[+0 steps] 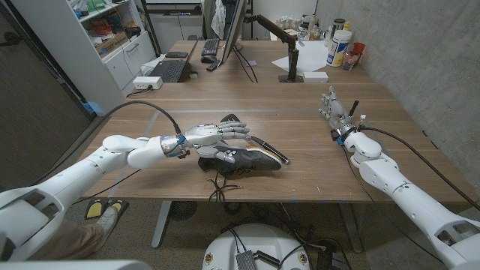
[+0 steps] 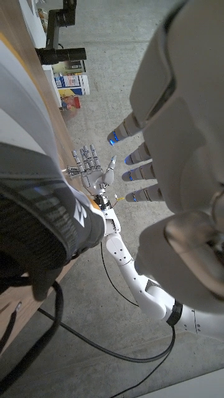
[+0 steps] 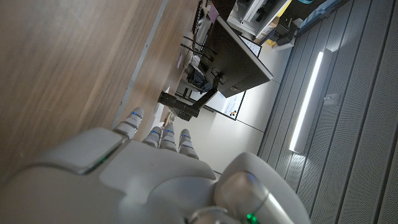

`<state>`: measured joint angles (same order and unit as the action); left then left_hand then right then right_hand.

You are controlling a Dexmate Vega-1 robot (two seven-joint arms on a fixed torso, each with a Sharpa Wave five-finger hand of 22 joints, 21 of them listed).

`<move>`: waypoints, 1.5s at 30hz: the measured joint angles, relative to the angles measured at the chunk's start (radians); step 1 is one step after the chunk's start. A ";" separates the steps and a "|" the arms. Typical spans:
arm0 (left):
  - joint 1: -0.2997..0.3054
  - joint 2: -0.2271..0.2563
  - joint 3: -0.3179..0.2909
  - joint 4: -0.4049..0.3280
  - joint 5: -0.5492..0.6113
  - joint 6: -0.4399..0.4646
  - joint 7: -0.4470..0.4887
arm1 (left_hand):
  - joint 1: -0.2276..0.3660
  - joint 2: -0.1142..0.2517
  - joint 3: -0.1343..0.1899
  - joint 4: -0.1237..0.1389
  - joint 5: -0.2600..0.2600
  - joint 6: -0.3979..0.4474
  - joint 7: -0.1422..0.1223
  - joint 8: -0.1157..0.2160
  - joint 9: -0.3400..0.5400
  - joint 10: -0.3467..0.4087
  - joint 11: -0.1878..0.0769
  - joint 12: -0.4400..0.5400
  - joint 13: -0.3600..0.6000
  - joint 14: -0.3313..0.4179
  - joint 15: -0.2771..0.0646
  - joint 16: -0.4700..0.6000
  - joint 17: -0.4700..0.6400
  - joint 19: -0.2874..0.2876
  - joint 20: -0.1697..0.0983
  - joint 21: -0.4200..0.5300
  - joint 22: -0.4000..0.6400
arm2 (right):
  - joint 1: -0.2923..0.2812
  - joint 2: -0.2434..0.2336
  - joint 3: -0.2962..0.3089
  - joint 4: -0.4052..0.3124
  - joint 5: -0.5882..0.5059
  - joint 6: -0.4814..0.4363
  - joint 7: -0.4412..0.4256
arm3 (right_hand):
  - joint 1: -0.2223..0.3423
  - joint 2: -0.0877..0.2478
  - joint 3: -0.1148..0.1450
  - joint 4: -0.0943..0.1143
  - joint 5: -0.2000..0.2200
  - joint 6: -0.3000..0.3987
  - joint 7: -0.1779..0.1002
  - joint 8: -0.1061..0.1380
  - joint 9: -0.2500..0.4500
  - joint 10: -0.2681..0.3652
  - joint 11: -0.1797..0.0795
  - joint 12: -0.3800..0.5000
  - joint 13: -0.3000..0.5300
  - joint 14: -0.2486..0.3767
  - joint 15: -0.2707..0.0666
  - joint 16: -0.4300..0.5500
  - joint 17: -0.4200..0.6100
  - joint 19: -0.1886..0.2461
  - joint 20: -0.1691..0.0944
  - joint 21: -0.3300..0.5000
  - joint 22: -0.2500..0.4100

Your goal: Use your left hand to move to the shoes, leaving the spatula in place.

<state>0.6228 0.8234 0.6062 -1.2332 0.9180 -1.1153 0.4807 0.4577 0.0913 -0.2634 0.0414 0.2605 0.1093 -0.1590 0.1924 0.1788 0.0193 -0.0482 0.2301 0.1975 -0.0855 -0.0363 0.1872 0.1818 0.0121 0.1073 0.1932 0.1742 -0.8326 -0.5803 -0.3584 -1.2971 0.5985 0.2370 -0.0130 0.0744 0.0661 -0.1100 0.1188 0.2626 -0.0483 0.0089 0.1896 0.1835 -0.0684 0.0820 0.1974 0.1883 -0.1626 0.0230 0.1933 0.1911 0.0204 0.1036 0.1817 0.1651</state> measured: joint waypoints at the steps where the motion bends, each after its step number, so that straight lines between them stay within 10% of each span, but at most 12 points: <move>1: -0.003 0.004 0.013 0.004 0.002 0.002 0.003 | 0.001 0.001 0.000 0.000 0.000 0.000 0.000 0.000 0.000 0.000 0.000 0.000 0.000 0.000 0.000 0.000 0.000 0.000 0.000 0.000 0.000 | 0.001 0.001 0.000 0.001 0.000 0.000 0.005 | 0.000 0.000 0.000 0.000 0.000 0.000 0.000 0.000 0.000 0.000 0.000 0.000 0.000 0.000 0.000 0.000 0.000 0.000 0.000 0.000 0.000; 45: -0.073 0.009 0.119 0.059 0.034 0.047 0.077 | 0.009 0.009 0.007 -0.007 -0.006 0.009 0.002 0.000 0.000 0.009 -0.002 0.000 0.000 0.012 0.004 0.000 0.000 0.007 -0.007 0.000 0.000 | 0.014 0.013 -0.008 0.031 0.003 0.010 0.022 | 0.000 0.000 -0.003 -0.003 0.000 0.000 0.000 0.000 0.000 -0.002 -0.002 0.000 0.000 0.000 0.000 0.000 0.000 -0.007 0.007 0.000 0.000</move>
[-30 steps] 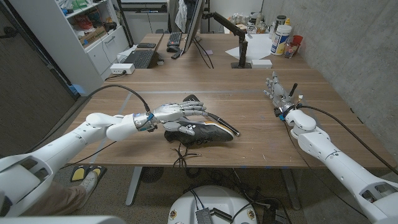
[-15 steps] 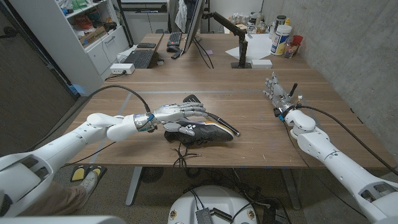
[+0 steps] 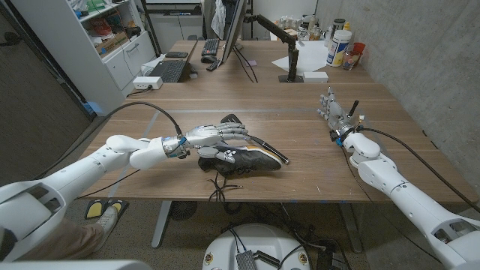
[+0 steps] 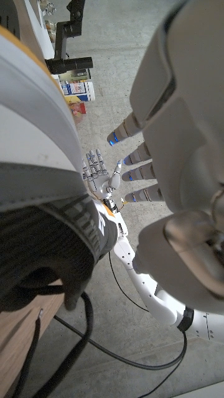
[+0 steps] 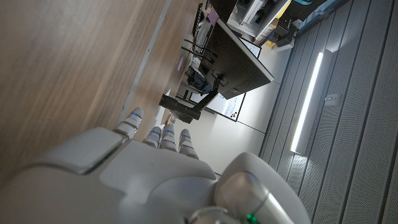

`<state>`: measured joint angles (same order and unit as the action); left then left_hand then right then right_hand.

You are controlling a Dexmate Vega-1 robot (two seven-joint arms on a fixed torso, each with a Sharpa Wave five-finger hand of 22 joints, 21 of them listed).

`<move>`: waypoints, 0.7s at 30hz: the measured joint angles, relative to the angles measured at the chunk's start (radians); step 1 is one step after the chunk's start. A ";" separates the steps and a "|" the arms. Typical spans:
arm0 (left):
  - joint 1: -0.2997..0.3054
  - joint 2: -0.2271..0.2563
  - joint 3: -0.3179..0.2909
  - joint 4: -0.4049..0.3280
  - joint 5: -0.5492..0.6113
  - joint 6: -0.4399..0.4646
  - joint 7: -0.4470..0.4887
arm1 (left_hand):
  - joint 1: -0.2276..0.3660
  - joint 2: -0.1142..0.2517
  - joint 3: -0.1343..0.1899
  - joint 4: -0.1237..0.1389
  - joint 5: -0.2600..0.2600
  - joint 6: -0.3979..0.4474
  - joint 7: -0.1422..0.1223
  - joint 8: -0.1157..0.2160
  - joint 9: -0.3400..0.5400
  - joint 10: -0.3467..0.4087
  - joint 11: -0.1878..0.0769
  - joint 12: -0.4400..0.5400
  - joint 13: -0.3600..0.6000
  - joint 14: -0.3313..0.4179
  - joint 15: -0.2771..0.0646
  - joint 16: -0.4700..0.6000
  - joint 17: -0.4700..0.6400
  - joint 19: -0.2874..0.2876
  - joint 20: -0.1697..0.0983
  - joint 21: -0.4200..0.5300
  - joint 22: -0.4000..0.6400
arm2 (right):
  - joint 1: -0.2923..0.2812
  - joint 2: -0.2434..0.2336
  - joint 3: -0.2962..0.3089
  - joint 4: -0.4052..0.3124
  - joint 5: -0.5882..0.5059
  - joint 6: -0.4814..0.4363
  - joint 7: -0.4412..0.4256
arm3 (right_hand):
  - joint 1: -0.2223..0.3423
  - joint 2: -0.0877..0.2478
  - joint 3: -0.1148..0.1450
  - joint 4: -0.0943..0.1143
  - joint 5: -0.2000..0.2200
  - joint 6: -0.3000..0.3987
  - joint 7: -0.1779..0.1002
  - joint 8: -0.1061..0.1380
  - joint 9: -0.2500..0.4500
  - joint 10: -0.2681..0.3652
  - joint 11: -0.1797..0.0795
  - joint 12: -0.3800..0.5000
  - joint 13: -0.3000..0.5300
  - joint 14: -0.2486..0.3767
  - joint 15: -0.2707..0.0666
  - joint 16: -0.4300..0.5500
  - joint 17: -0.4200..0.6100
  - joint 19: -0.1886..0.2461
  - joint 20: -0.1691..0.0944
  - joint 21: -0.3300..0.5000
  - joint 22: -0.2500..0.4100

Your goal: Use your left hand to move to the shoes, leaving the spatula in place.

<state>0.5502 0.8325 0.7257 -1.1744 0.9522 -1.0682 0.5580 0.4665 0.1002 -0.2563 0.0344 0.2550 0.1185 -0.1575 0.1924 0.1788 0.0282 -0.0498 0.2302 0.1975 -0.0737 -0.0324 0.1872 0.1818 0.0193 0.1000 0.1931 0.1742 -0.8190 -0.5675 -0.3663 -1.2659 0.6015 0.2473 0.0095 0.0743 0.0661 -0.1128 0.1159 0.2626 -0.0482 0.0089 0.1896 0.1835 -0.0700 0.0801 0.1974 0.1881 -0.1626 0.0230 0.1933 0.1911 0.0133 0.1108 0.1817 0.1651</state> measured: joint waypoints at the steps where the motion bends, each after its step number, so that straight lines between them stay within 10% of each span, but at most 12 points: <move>1: -0.003 -0.001 0.003 0.003 0.001 0.000 0.001 | 0.000 0.000 0.001 -0.001 0.000 0.000 0.000 0.000 0.000 0.002 0.002 0.000 0.000 0.002 -0.002 0.000 0.000 0.000 0.000 0.000 0.000 | 0.000 0.000 0.000 0.000 0.000 0.000 0.000 | 0.000 0.000 0.000 0.000 0.000 0.000 0.000 0.000 0.000 0.000 0.000 0.000 0.000 0.000 0.000 0.000 0.000 0.000 0.000 0.000 0.000; 21: -0.059 -0.015 0.059 0.056 0.036 -0.010 0.057 | 0.000 0.000 -0.002 -0.005 0.000 0.008 0.002 0.004 0.000 0.007 -0.004 0.000 0.000 0.003 -0.003 0.006 0.002 0.000 0.000 0.000 0.000 | 0.013 0.009 -0.006 0.009 -0.009 0.001 -0.007 | 0.000 0.000 0.000 0.000 0.000 0.000 0.000 0.000 0.000 0.000 0.000 0.000 0.000 0.000 0.000 0.000 0.000 -0.004 -0.004 0.000 0.000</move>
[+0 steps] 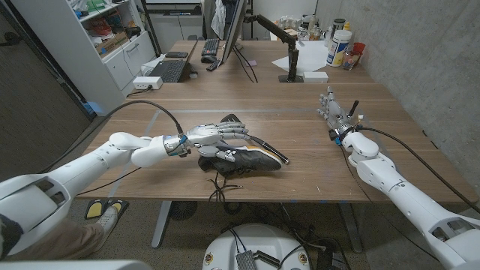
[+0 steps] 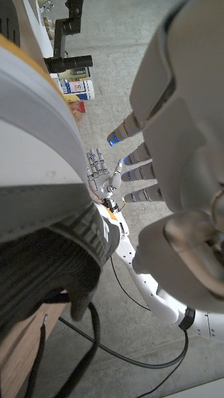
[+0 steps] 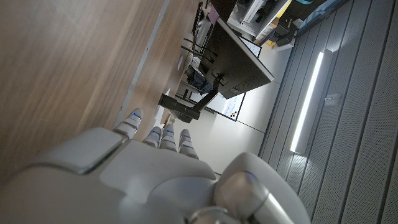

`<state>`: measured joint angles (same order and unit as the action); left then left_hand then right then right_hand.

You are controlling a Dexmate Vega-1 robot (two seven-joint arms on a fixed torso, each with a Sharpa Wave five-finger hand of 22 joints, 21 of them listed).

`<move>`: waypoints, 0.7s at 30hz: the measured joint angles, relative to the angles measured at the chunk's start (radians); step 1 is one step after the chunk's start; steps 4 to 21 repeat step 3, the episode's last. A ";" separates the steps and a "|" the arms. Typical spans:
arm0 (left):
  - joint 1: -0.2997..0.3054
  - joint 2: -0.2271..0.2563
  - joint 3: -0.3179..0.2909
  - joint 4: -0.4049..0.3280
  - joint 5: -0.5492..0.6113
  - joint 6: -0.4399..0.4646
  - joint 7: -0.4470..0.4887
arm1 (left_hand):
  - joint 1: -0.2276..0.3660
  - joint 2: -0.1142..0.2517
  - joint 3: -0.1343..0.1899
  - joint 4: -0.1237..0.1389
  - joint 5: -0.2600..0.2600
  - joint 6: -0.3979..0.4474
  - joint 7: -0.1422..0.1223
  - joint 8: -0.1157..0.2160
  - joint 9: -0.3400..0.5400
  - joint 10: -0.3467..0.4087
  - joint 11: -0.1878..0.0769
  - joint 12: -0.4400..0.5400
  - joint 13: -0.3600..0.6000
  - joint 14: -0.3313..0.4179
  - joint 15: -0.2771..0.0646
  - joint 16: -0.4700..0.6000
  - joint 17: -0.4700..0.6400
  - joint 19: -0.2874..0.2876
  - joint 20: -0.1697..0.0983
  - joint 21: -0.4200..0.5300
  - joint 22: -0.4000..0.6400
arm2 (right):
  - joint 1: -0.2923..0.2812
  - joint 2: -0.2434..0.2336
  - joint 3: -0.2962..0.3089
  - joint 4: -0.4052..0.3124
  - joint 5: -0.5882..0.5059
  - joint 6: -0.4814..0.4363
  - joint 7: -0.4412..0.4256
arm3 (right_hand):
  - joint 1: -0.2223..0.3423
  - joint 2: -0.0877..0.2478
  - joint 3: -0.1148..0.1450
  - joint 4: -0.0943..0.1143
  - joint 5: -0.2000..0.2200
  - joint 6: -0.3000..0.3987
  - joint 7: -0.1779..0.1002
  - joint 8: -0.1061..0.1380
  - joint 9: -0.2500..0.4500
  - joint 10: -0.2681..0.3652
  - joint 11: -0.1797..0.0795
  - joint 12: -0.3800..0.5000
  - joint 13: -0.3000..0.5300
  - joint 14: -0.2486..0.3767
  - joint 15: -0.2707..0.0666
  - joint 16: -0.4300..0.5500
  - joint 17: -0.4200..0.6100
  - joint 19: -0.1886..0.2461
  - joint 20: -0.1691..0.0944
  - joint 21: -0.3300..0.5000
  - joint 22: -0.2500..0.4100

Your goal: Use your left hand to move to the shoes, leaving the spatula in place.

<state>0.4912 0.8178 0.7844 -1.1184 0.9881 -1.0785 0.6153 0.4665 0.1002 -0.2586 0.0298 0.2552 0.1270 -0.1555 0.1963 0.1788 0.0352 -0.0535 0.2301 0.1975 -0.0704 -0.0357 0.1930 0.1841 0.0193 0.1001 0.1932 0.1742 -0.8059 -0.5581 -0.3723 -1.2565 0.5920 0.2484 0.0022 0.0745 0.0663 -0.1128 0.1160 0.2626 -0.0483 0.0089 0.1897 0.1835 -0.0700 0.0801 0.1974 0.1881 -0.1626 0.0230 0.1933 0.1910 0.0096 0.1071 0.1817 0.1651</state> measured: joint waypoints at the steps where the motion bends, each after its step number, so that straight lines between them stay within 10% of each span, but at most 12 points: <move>1: -0.004 -0.001 0.004 0.004 0.002 -0.001 0.004 | 0.000 0.000 0.000 0.000 0.000 0.000 0.000 0.000 0.000 0.000 0.000 0.000 0.000 0.000 0.000 0.000 0.000 0.000 0.000 0.000 0.000 | 0.002 0.001 -0.001 0.001 -0.001 0.000 0.000 | 0.000 0.000 0.000 0.000 0.000 0.000 0.000 0.000 0.000 0.000 0.000 0.000 0.000 0.000 0.000 0.000 0.000 0.000 0.000 0.000 0.000; 21: -0.010 -0.002 0.010 0.010 0.005 -0.004 0.009 | 0.004 -0.004 0.000 0.000 0.000 0.004 0.004 0.000 0.000 0.000 0.000 0.000 0.000 0.000 0.000 0.000 0.000 0.000 0.000 0.000 0.000 | 0.005 0.003 -0.001 0.004 -0.001 0.000 0.000 | 0.005 0.005 0.000 0.000 0.000 0.000 0.000 0.000 0.000 0.000 0.000 0.000 0.000 0.000 0.000 0.000 0.000 0.000 0.000 0.000 0.000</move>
